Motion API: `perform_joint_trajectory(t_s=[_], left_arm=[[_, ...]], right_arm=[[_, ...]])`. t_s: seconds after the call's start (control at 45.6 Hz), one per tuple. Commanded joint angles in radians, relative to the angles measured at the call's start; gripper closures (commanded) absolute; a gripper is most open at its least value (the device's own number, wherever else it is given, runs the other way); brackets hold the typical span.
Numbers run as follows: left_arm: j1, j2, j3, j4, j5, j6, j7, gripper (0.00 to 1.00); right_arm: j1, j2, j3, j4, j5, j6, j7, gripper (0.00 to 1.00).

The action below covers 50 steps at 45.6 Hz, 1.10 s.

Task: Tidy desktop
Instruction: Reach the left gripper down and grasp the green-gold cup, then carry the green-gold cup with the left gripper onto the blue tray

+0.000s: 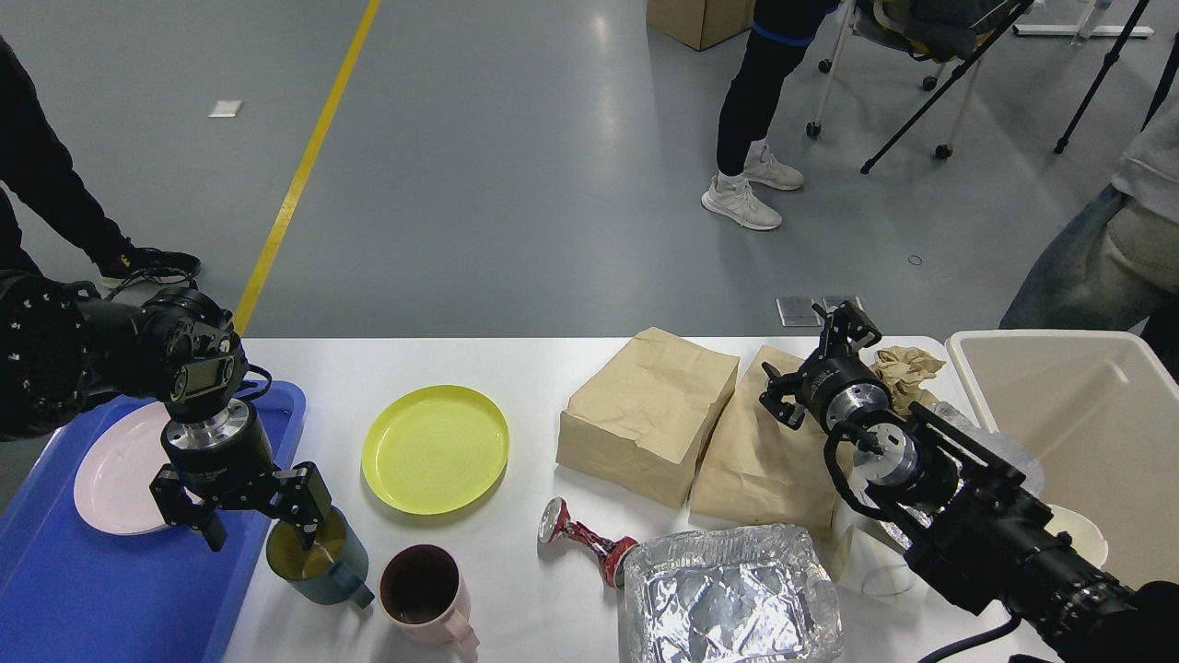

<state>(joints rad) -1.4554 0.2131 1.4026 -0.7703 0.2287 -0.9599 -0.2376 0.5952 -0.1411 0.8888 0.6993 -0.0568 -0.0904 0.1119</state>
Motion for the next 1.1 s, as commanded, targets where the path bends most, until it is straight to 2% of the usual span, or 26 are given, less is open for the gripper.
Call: perform_joint_trajectory(t_s=[0.0,0.153,0.263,0.394,0.548,0.614,0.723,0.964,1.074], left_arm=[[0.023,-0.031,0.001,0.025,0.000,0.000,-0.002,0.08],[0.039,-0.035,-0.001,0.052,0.000,0.000,-0.002,0.16],[0.047,-0.035,-0.001,0.062,-0.002,0.000,-0.005,0.31],[0.059,-0.035,-0.004,0.063,-0.002,0.000,-0.003,0.39],[0.072,-0.035,-0.004,0.063,-0.002,0.000,-0.003,0.56],[0.075,-0.035,-0.004,0.063,-0.002,0.000,-0.003,0.60],[0.075,-0.035,-0.001,0.063,-0.002,0.000,-0.003,0.71],[0.076,-0.037,-0.001,0.063,-0.002,0.000,-0.002,0.81],[0.073,-0.035,-0.002,0.063,-0.002,0.000,-0.002,0.93]], right_arm=[[0.000,0.000,0.001,0.000,0.000,0.000,0.000,0.00],[0.000,0.000,-0.001,0.000,0.000,0.000,0.000,0.00],[0.000,0.000,0.001,0.000,0.000,0.000,0.000,0.00],[0.000,0.000,-0.001,0.000,0.000,0.000,0.000,0.00],[0.000,0.000,0.001,0.000,0.000,0.000,0.000,0.00],[0.000,0.000,-0.001,0.000,0.000,0.000,0.000,0.00],[0.000,0.000,-0.001,0.000,0.000,0.000,0.000,0.00],[0.000,0.000,-0.001,0.000,0.000,0.000,0.000,0.00],[0.000,0.000,0.001,0.000,0.000,0.000,0.000,0.00]])
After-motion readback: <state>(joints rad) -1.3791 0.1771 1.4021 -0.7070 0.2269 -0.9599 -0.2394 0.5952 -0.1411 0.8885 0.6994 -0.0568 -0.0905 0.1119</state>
